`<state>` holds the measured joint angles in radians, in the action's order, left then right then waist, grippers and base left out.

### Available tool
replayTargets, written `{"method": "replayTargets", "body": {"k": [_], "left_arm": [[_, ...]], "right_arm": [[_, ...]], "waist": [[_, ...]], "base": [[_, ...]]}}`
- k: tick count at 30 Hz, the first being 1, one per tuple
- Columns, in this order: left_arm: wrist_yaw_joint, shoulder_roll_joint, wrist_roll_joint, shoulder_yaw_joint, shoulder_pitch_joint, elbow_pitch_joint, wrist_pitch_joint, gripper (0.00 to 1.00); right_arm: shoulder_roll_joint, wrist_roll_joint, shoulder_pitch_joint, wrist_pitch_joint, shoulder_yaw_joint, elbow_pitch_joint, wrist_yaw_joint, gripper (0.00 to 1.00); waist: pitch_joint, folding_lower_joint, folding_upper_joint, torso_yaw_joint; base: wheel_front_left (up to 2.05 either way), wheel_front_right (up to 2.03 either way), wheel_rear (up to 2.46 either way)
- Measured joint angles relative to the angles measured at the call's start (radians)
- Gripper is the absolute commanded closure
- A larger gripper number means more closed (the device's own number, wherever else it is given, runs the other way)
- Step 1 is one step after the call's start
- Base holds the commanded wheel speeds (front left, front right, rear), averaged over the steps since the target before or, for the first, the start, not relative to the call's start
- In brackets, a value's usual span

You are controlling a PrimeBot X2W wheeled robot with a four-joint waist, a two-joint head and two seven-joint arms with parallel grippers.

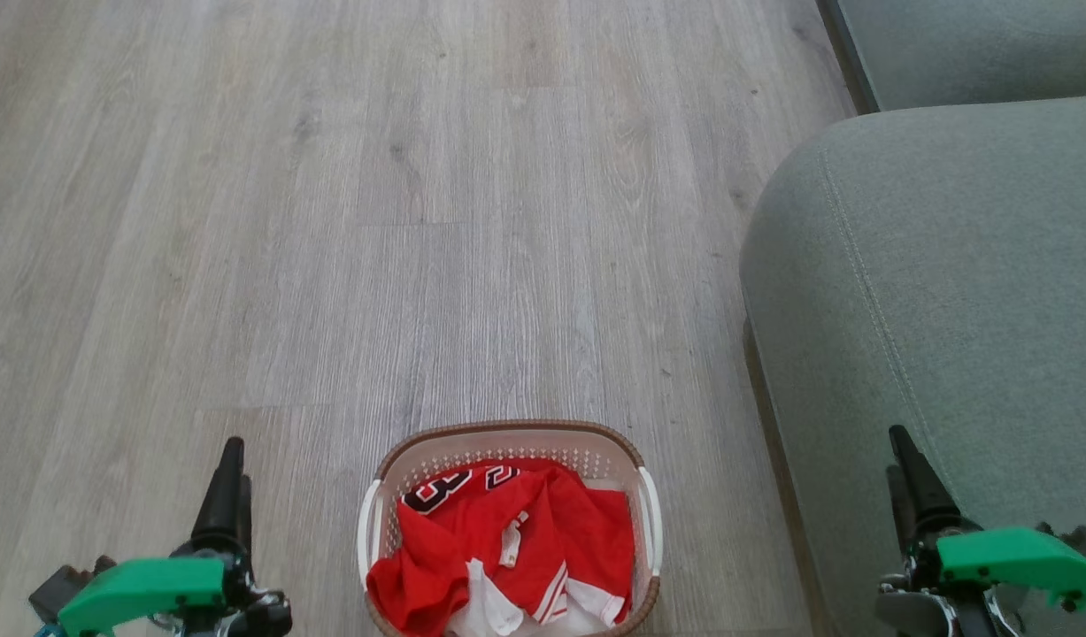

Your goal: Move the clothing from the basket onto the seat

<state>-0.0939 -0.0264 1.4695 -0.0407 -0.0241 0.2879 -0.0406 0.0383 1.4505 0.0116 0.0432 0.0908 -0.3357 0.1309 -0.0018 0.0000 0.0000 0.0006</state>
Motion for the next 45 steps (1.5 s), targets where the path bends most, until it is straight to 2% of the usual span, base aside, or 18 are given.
{"method": "replayTargets", "body": {"k": [15,29,45], "left_arm": [[0.034,-0.001,-0.221,0.032,0.0,-0.077,0.041,0.0],[0.077,-0.001,-0.497,0.068,-0.005,-0.108,0.082,0.0],[0.114,-0.015,-0.715,0.106,-0.029,-0.124,0.126,0.0]], "right_arm": [[0.0,-0.208,0.0,-0.039,-0.022,0.069,0.0,0.0],[0.0,-0.398,0.0,-0.08,-0.058,0.095,0.0,0.0],[0.0,-0.601,0.0,-0.123,-0.093,0.106,0.0,0.0]], "waist": [[0.001,0.0,0.0,0.001],[0.001,0.0,0.0,0.001],[0.001,0.0,0.0,0.002]], "base": [[0.0,0.0,0.0],[0.0,0.0,0.0],[0.0,0.0,0.0]]}}
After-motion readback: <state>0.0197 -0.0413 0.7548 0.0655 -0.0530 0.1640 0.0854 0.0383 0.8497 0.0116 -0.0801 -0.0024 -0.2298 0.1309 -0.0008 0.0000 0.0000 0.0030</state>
